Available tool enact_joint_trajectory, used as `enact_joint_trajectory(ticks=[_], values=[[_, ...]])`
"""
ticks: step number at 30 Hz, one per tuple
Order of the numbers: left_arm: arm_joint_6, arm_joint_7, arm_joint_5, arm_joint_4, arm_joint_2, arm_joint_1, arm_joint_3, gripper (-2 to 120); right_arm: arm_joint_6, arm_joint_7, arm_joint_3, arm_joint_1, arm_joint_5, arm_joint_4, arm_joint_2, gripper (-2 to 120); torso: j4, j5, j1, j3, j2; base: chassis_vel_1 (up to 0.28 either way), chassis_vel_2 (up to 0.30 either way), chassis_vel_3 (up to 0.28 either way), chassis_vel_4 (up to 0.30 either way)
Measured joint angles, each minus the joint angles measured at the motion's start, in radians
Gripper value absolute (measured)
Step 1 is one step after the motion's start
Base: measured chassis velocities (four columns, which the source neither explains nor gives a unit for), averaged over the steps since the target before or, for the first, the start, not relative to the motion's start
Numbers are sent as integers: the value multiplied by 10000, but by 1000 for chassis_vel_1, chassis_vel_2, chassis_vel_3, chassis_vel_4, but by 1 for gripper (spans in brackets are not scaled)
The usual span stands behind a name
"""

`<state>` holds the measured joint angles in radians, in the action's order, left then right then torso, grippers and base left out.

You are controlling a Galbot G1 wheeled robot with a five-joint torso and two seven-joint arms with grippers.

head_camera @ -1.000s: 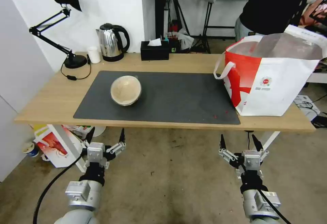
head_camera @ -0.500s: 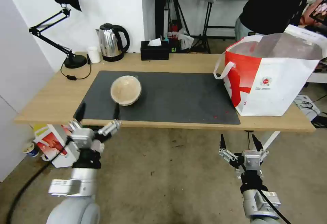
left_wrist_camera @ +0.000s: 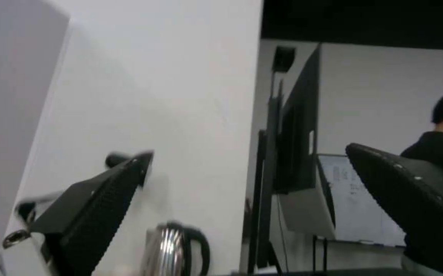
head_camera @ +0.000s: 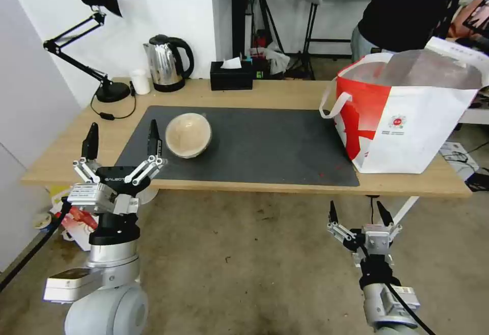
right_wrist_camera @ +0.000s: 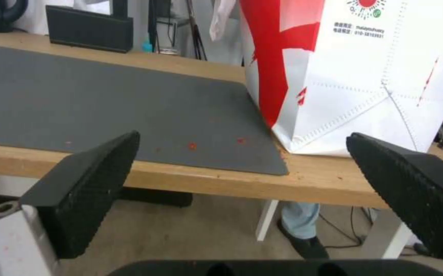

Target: Pick up the trash from the table and place it into the takeout bag.

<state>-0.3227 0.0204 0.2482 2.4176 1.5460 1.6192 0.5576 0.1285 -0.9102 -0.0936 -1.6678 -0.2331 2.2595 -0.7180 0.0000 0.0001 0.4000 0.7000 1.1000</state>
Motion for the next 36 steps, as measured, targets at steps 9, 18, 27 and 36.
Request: enact_joint_trajectory(ticks=[9, 18, 27, 36], values=[[2790, -1944, 2633, 515, -658, 103, -97, 100, 0, 0, 0, 0, 0, 0, 0, 100, 0, -2, 0, 0, 0, 0, 0, 0, 0], [3186, -2275, 3433, 575, -778, 46, -99, 100, 0, 0, 0, 0, 0, 0, 0, 100, 0, -1, 0, 0, 1, 0, 0, 0, 0], [4018, -3067, 5939, 657, -1136, -209, -38, 100, 0, 1, 0, 0, 0, 0, 0, 100, 0, -1, 0, 0, 0, 0, 0, 0, 0], [4322, -3403, 7050, 765, -1261, -295, -3, 100, 0, 0, 0, 0, 0, 0, 0, 100, 0, -1, 0, 0, 0, 0, 0, 0, 0]])
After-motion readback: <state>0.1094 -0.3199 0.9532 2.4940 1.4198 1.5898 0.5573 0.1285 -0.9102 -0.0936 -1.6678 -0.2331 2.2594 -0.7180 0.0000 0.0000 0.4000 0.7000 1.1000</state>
